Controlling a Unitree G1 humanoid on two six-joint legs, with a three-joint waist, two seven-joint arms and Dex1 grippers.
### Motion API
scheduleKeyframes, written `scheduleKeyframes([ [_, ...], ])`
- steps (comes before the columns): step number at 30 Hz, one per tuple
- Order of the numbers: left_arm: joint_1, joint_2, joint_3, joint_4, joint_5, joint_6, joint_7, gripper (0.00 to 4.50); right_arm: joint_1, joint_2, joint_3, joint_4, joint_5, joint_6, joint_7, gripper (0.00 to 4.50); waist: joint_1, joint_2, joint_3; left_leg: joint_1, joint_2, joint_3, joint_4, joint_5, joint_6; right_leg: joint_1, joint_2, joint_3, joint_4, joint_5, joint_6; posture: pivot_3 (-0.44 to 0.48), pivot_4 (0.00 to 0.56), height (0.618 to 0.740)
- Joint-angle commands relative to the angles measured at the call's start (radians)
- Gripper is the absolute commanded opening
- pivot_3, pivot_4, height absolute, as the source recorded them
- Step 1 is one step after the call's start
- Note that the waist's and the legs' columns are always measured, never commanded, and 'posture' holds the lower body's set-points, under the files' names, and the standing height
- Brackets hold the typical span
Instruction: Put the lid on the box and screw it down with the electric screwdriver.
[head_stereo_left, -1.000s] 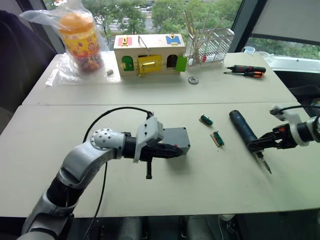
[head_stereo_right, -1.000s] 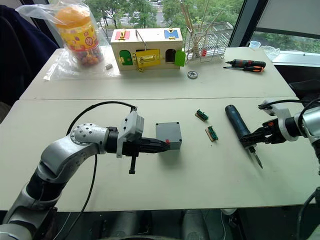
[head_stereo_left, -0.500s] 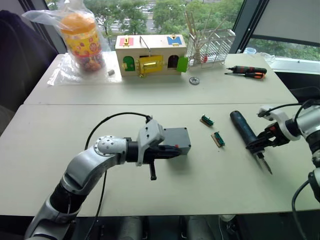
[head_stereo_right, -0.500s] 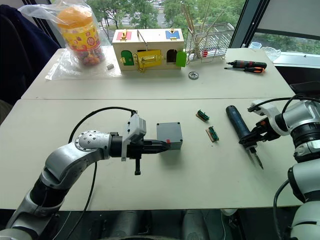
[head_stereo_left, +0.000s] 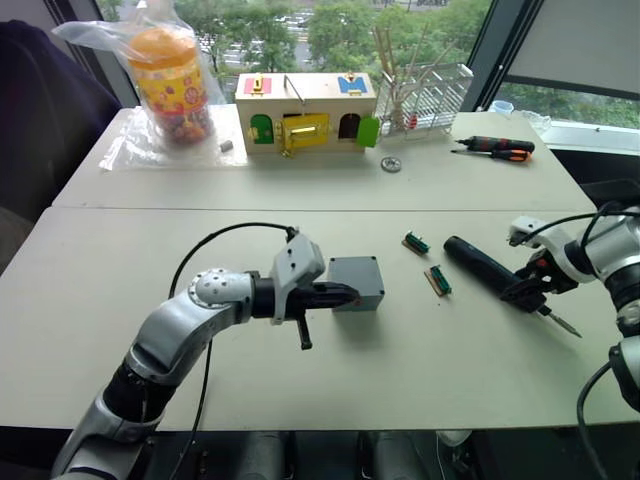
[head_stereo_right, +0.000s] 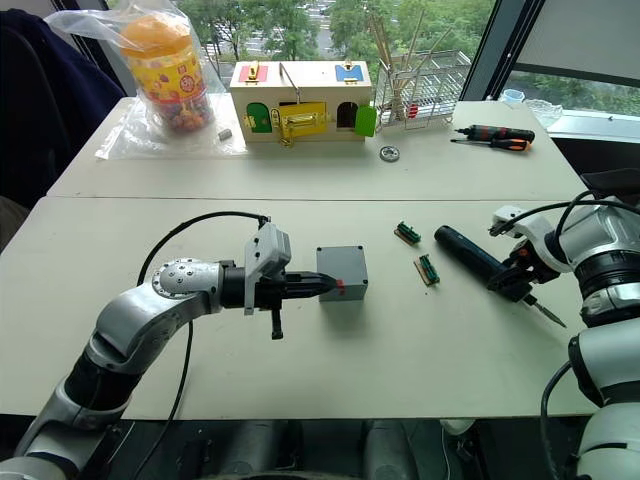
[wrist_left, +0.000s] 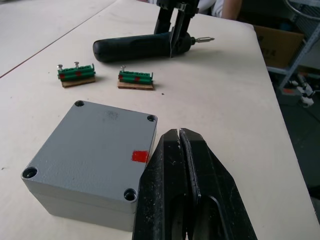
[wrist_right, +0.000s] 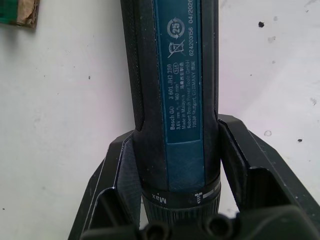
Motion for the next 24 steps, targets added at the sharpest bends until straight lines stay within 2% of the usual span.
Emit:
scheduleKeyframes([
  [1, -0.045, 0.012, 0.034, 0.034, 0.004, -0.046, -0.044, 0.00, -0.084, -0.034, -0.142, -0.055, 0.055, 0.100, -0.090, 1.80, -0.001, 0.005, 0.003, -0.001, 0.000, 0.000, 0.000, 0.000, 0.000, -0.001, 0.000, 0.000, 0.000, 0.000, 0.000, 0.000, 0.150, 0.711],
  [4, -0.074, 0.022, 0.053, 0.084, -0.001, -0.060, -0.078, 0.00, -0.097, -0.056, -0.265, -0.200, 0.124, 0.260, -0.134, 1.80, -0.004, 0.015, 0.009, -0.005, 0.000, 0.003, -0.001, 0.000, 0.000, -0.011, -0.001, 0.003, 0.007, 0.000, 0.000, 0.000, 0.150, 0.711],
  [6, -0.088, 0.027, 0.068, 0.113, -0.011, -0.065, -0.103, 0.00, -0.073, -0.053, -0.366, -0.335, 0.178, 0.384, -0.193, 1.80, -0.004, 0.017, 0.010, -0.006, 0.001, 0.004, -0.006, 0.001, -0.002, -0.014, 0.001, 0.003, 0.008, 0.000, 0.000, 0.000, 0.150, 0.711],
  [8, -0.111, 0.028, 0.077, 0.145, -0.020, -0.066, -0.130, 0.00, -0.044, 0.001, -0.557, -0.512, 0.280, 0.525, -0.277, 1.80, -0.002, 0.017, 0.010, -0.006, 0.001, 0.007, -0.008, 0.002, -0.004, -0.015, 0.002, 0.002, 0.008, -0.001, -0.002, 0.000, 0.150, 0.711],
  [10, -0.135, 0.023, 0.086, 0.177, -0.026, -0.064, -0.151, 0.00, -0.013, 0.121, -0.787, -0.716, 0.407, 0.618, -0.359, 1.80, -0.004, 0.017, 0.010, -0.006, 0.002, 0.008, -0.007, 0.002, -0.004, -0.015, 0.002, 0.002, 0.009, -0.001, -0.003, 0.000, 0.150, 0.711],
  [12, -0.159, 0.021, 0.090, 0.214, -0.024, -0.065, -0.171, 0.00, 0.013, 0.326, -1.031, -0.952, 0.553, 0.628, -0.473, 1.80, -0.004, 0.016, 0.010, -0.005, 0.003, 0.008, -0.005, 0.003, -0.004, -0.015, 0.002, 0.003, 0.009, -0.001, -0.003, 0.000, 0.150, 0.711],
  [14, -0.176, 0.025, 0.085, 0.248, -0.013, -0.072, -0.194, 0.00, 0.050, 0.519, -1.152, -1.127, 0.627, 0.551, -0.614, 1.80, 0.000, 0.017, 0.009, -0.005, 0.003, 0.008, -0.004, 0.003, -0.004, -0.015, 0.002, 0.003, 0.011, -0.001, -0.003, 0.000, 0.150, 0.711],
  [16, -0.192, 0.022, 0.075, 0.279, 0.002, -0.083, -0.209, 0.00, 0.127, 0.657, -1.151, -1.264, 0.669, 0.485, -0.697, 1.80, 0.009, 0.016, 0.009, -0.006, 0.003, 0.007, -0.005, 0.003, -0.004, -0.014, 0.003, 0.002, 0.011, -0.001, -0.003, 0.000, 0.150, 0.711],
  [18, -0.207, 0.010, 0.071, 0.312, 0.014, -0.096, -0.216, 0.00, 0.183, 0.722, -1.141, -1.346, 0.780, 0.626, -0.733, 1.80, 0.016, 0.016, 0.009, -0.006, 0.001, 0.006, -0.005, 0.003, -0.004, -0.014, 0.002, 0.001, 0.010, -0.001, -0.002, 0.000, 0.150, 0.711],
  [21, -0.229, -0.022, 0.053, 0.363, 0.049, -0.122, -0.208, 0.00, 0.239, 0.847, -1.137, -1.405, 0.915, 0.596, -0.815, 1.80, 0.014, 0.016, 0.009, -0.007, -0.005, 0.007, -0.005, 0.002, -0.003, -0.014, 0.001, 0.003, 0.009, -0.001, -0.002, 0.000, 0.150, 0.711],
  [24, -0.229, -0.042, 0.041, 0.369, 0.073, -0.131, -0.207, 0.00, 0.319, 0.888, -1.022, -1.428, 0.882, 0.485, -0.846, 1.80, 0.000, 0.016, 0.009, -0.007, -0.005, 0.006, -0.005, 0.003, -0.004, -0.015, 0.001, 0.003, 0.011, -0.001, -0.002, 0.000, 0.150, 0.711],
])
